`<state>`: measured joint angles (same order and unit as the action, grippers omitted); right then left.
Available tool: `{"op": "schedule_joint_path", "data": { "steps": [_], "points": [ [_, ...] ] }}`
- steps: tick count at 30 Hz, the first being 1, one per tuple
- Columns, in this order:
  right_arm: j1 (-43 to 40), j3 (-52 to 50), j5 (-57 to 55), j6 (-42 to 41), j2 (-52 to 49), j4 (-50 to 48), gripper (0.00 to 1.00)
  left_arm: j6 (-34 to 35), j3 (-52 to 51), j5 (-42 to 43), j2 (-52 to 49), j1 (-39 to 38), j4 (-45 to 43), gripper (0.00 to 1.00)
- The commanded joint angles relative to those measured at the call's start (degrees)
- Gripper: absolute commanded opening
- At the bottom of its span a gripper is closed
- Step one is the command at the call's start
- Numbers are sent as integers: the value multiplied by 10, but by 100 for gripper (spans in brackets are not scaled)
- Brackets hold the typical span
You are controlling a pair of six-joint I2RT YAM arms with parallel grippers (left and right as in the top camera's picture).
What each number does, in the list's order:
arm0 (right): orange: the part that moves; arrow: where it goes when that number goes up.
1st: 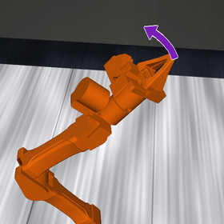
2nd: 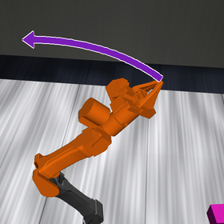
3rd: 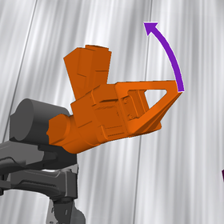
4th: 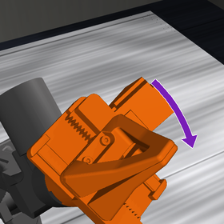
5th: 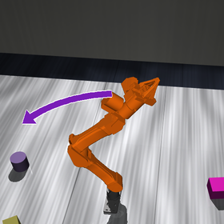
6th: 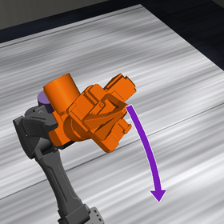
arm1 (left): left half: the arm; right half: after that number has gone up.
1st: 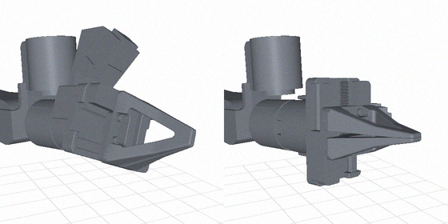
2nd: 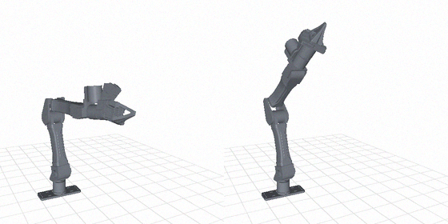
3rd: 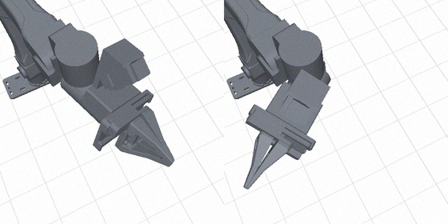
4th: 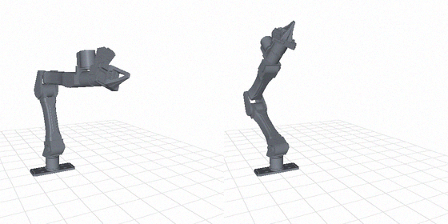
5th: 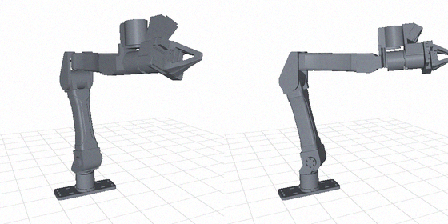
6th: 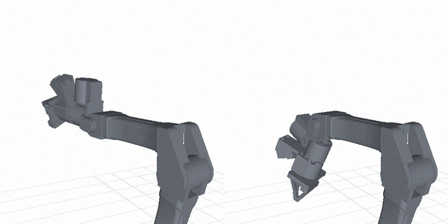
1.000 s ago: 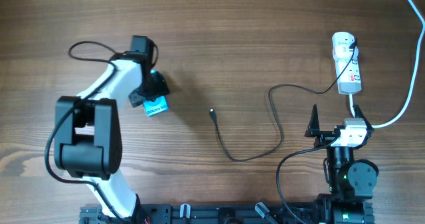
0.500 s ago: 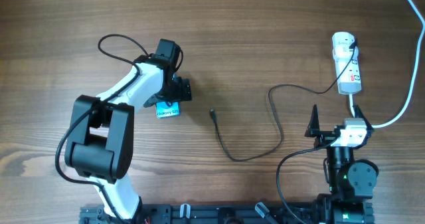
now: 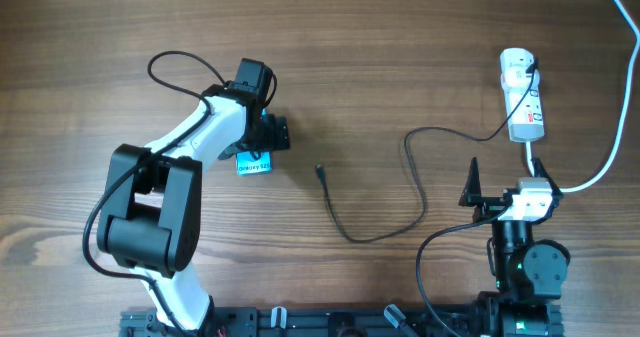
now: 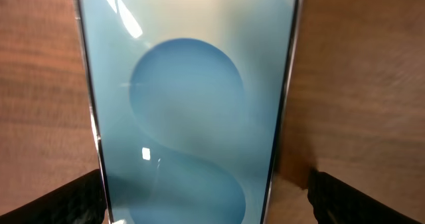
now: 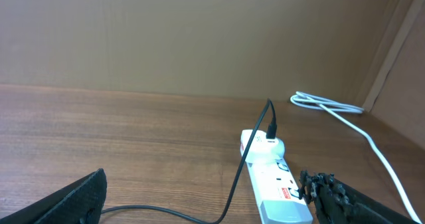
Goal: Plug charger to phone and switch on socket
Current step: 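Hold the phone upright in place with the left gripper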
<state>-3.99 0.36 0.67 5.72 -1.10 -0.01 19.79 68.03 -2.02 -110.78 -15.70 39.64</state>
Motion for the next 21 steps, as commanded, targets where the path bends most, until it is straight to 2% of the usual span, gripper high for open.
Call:
{"op": "schedule_joint_path", "data": {
  "steps": [1,14,21],
  "points": [
    [3,-1,7,3,6,-3,100,-1,-33,86,-56,-5,-35,100],
    [3,-1,7,3,6,-3,99,-1,-33,73,-56,-5,-35,100],
    [3,-1,7,3,6,-3,100,-1,-33,73,-56,-6,-6,100]
  ]
}}
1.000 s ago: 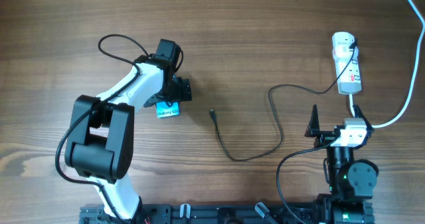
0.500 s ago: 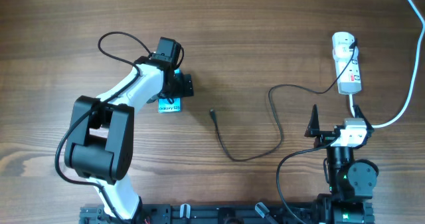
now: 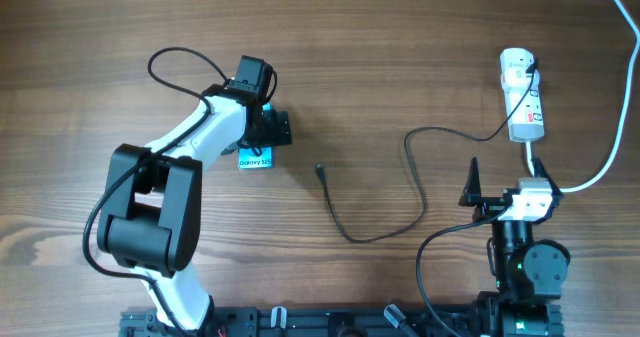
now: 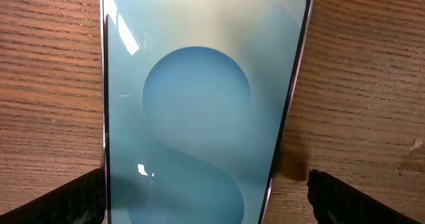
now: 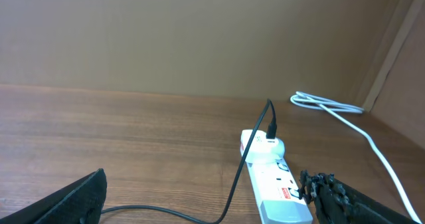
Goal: Plug charger to phone and switch on socket
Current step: 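Hold the phone upright in place with the left gripper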
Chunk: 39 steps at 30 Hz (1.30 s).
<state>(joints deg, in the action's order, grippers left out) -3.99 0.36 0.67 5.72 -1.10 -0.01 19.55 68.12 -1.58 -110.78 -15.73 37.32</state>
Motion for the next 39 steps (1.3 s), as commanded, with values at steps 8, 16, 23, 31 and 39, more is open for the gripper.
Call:
{"op": "schedule_joint_path", "data": {
  "steps": [8,16,23,31,39],
  "points": [
    [3,-1,7,3,6,-3,100,4,-34,24,-56,-6,16,100],
    [3,-1,7,3,6,-3,100,6,-34,0,-56,-6,6,100],
    [3,-1,7,3,6,-3,100,6,-34,37,-56,-6,7,100],
    [3,-1,7,3,6,-3,100,5,-34,63,-56,-6,6,100],
    [3,-1,7,3,6,-3,100,1,-34,67,-56,-6,6,93]
  ]
}}
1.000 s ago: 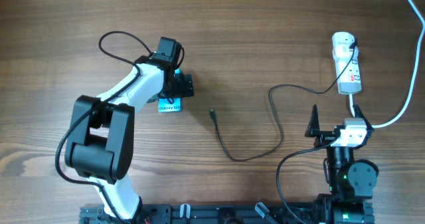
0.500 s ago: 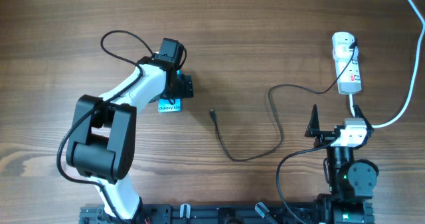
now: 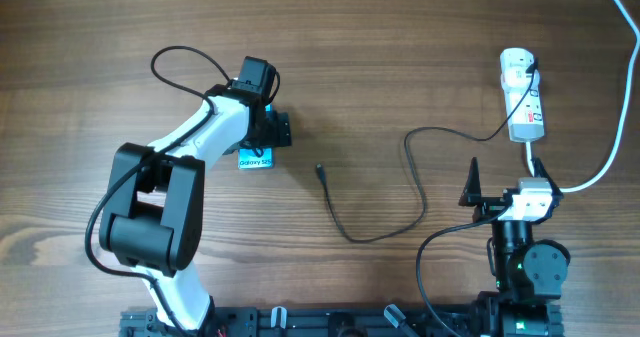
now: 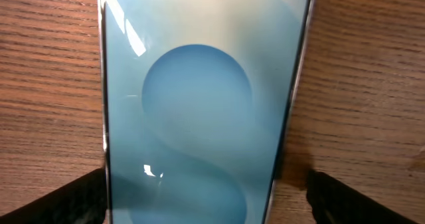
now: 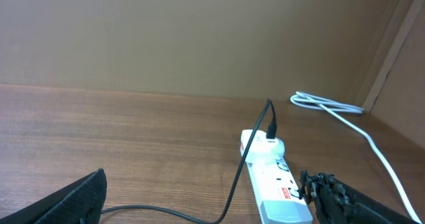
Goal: Plug charger to phone and switch on socket
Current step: 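Hold the phone upright in place with the left gripper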
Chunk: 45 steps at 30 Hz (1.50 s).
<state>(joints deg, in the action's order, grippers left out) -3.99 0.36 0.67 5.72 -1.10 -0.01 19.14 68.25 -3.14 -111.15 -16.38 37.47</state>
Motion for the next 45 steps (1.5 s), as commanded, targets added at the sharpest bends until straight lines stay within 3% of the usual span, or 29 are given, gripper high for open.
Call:
{"op": "schedule_joint_path", "data": {
  "steps": [1,6,11,45],
  "points": [
    [3,-1,7,3,6,-3,100,5,-35,83,-53,1,5,91],
    [3,-1,7,3,6,-3,100,5,-35,82,-53,1,5,89],
    [3,-1,7,3,6,-3,100,5,-35,68,-53,1,5,100],
    [3,-1,7,3,5,-3,100,6,-35,42,-53,1,9,98]
  ]
}}
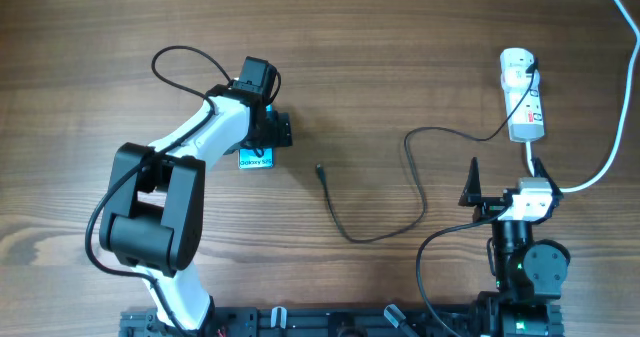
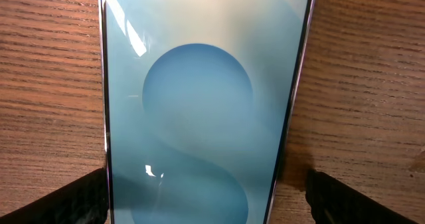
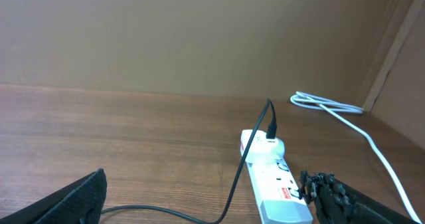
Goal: Plug charger to phone and switch on socket
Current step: 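Hold the phone upright in place with the left gripper, then reach the right gripper to the black cable's USB-C end and grasp it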
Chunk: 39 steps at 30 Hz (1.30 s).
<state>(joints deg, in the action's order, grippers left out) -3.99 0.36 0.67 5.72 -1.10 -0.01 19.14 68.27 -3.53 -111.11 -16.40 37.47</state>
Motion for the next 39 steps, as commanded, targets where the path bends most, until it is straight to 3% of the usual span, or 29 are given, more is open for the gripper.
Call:
{"op": "schedule_joint_path", "data": {
  "steps": [1,12,16,21,29,34,39],
  "points": [
    [3,-1,7,3,5,-3,100,6,-36,45,-53,1,9,98],
    [3,-1,6,6,5,-4,100,6,-36,45,-53,1,9,98],
    [3,-1,3,65,5,-45,100,6,-36,45,-53,1,9,99],
    [3,-1,10,66,5,-4,100,6,-36,45,-53,1,9,99],
    [3,-1,255,46,5,-24,100,6,-36,45,-53,1,9,99],
    [3,1,278,-50,5,-29,100,6,-36,45,-53,1,9,99],
    [3,33,313,-70,5,-29,100,6,-36,45,-53,1,9,99]
  ]
}}
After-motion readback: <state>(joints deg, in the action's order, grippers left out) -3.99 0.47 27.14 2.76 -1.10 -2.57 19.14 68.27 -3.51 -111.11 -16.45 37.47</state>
